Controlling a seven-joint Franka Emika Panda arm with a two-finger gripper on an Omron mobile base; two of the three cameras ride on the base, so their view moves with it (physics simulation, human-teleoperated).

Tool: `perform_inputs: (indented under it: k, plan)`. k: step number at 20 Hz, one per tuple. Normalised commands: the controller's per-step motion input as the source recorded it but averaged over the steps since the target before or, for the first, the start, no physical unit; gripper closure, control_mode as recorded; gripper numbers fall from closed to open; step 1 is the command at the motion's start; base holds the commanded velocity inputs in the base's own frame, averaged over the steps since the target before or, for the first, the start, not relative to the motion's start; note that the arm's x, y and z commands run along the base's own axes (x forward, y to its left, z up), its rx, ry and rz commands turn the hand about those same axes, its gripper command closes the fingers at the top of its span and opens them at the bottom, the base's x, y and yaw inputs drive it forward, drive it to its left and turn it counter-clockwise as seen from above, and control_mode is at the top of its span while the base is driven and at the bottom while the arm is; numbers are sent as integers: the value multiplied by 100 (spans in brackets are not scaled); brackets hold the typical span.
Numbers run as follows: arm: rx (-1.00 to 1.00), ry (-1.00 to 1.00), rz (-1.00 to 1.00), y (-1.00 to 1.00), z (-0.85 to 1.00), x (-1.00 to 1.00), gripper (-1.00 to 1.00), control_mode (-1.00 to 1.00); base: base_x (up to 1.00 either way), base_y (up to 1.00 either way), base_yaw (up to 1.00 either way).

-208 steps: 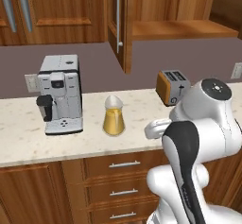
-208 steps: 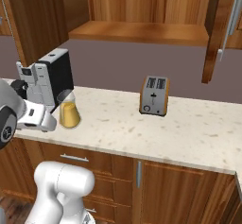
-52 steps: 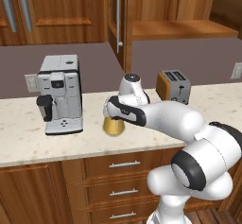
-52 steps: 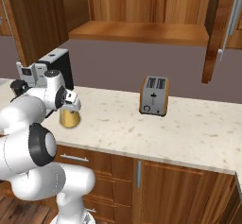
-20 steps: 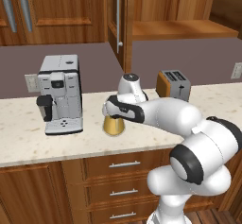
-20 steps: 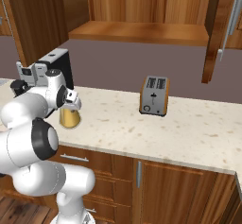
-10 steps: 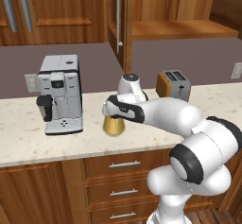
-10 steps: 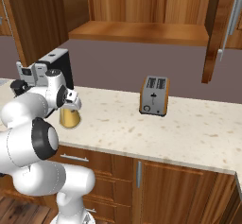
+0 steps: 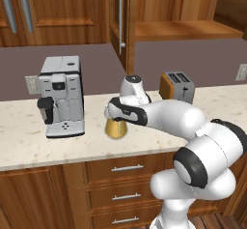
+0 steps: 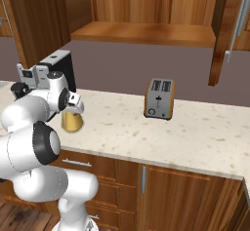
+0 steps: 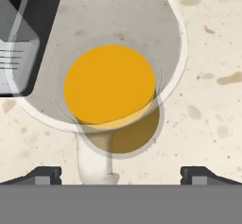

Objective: There is a tray on the dining counter. Grab the cup, mug, and pitcher and place them on the tray. The pitcher may be placed next to the tray if it cannot fit the tray.

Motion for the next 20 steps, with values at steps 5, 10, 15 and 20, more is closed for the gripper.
perform_inputs:
  k: [5,10,15,20]
  plan:
    - [0,0,0,0,0,0,100,-100,0,0,0]
    - [0,0,0,0,0,0,100,-100,0,0,0]
    - [0,0,0,0,0,0,100,-100,0,0,0]
    - [0,0,0,0,0,0,100,-100,0,0,0]
